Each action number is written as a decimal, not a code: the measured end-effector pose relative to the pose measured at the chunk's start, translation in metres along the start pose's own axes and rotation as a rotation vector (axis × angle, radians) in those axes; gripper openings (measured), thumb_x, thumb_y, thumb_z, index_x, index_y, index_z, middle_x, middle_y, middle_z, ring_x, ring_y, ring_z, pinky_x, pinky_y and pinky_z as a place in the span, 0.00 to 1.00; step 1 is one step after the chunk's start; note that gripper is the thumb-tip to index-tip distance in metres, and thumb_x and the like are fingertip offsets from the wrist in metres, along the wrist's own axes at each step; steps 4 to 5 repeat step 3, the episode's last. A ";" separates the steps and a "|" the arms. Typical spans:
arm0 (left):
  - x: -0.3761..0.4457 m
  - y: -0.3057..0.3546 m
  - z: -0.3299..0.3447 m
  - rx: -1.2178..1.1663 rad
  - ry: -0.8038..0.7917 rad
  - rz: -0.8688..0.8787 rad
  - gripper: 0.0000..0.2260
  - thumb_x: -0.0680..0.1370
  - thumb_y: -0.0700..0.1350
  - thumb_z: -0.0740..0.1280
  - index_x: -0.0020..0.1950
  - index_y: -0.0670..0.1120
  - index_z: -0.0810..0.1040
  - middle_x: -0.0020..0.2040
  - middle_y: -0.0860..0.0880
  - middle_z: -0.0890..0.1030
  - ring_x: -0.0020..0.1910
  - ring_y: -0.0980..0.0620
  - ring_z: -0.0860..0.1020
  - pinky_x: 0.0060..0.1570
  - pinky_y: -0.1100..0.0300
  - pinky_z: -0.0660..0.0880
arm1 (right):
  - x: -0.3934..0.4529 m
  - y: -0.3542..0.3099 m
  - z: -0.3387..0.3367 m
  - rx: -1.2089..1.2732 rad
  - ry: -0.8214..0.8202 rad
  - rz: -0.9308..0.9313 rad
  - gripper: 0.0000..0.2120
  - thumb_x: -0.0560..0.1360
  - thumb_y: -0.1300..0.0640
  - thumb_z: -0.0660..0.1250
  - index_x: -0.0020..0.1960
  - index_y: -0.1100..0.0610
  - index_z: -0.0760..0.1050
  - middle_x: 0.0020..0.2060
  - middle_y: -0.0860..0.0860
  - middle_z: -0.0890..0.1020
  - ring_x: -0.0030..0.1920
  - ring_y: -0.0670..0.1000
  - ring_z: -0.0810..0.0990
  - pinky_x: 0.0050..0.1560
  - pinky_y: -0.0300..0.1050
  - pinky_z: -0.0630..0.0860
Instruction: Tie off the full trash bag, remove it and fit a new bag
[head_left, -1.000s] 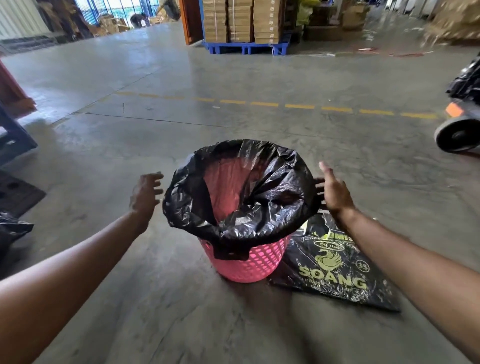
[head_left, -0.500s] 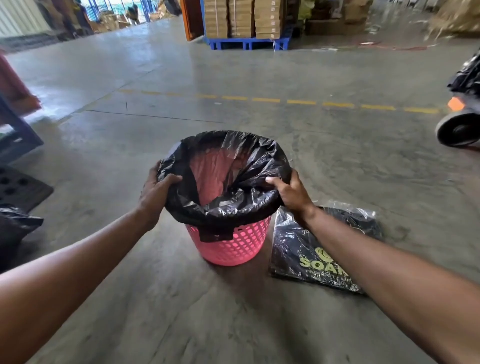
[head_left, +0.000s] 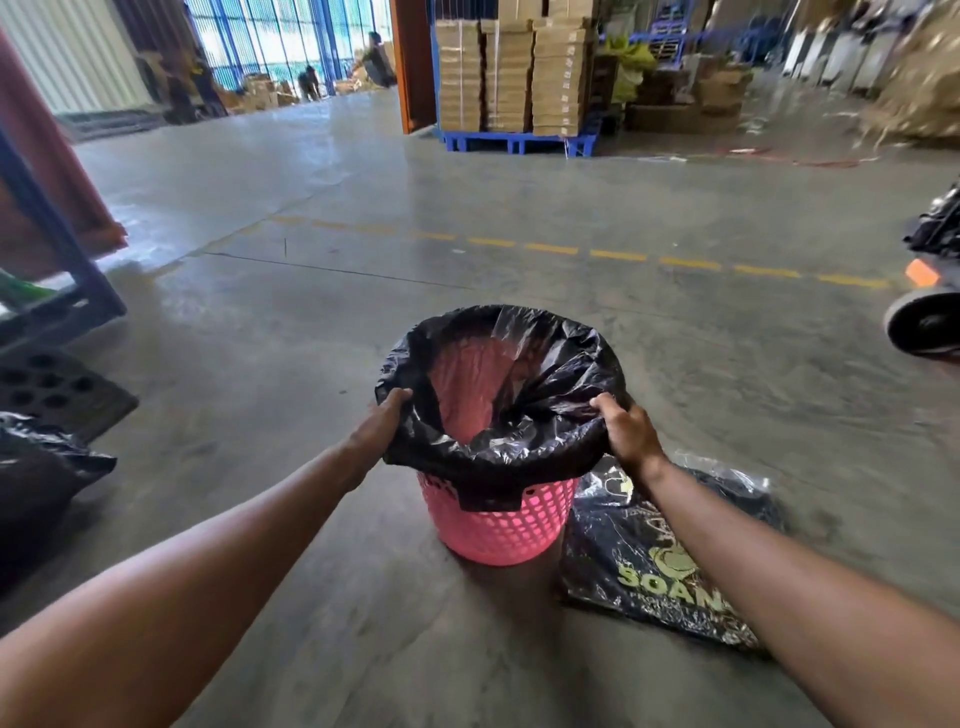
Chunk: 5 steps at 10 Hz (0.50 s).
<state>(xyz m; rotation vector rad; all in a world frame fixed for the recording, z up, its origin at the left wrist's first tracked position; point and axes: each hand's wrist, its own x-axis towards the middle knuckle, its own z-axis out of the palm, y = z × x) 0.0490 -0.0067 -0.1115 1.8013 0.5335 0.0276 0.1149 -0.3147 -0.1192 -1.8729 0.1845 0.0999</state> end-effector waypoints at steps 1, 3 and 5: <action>0.008 0.004 -0.011 0.242 0.013 0.001 0.34 0.69 0.75 0.58 0.63 0.53 0.78 0.61 0.45 0.82 0.61 0.43 0.80 0.65 0.47 0.75 | 0.006 -0.002 -0.017 -0.150 -0.178 -0.022 0.40 0.64 0.23 0.63 0.61 0.52 0.81 0.58 0.53 0.85 0.60 0.57 0.82 0.68 0.55 0.74; -0.012 0.034 -0.056 0.581 0.154 0.041 0.38 0.74 0.74 0.58 0.74 0.48 0.69 0.68 0.41 0.74 0.69 0.39 0.72 0.70 0.46 0.67 | -0.004 -0.036 -0.085 -0.546 -0.216 -0.155 0.44 0.70 0.22 0.56 0.76 0.51 0.67 0.74 0.53 0.72 0.71 0.56 0.74 0.71 0.58 0.69; -0.012 0.034 -0.056 0.581 0.154 0.041 0.38 0.74 0.74 0.58 0.74 0.48 0.69 0.68 0.41 0.74 0.69 0.39 0.72 0.70 0.46 0.67 | -0.004 -0.036 -0.085 -0.546 -0.216 -0.155 0.44 0.70 0.22 0.56 0.76 0.51 0.67 0.74 0.53 0.72 0.71 0.56 0.74 0.71 0.58 0.69</action>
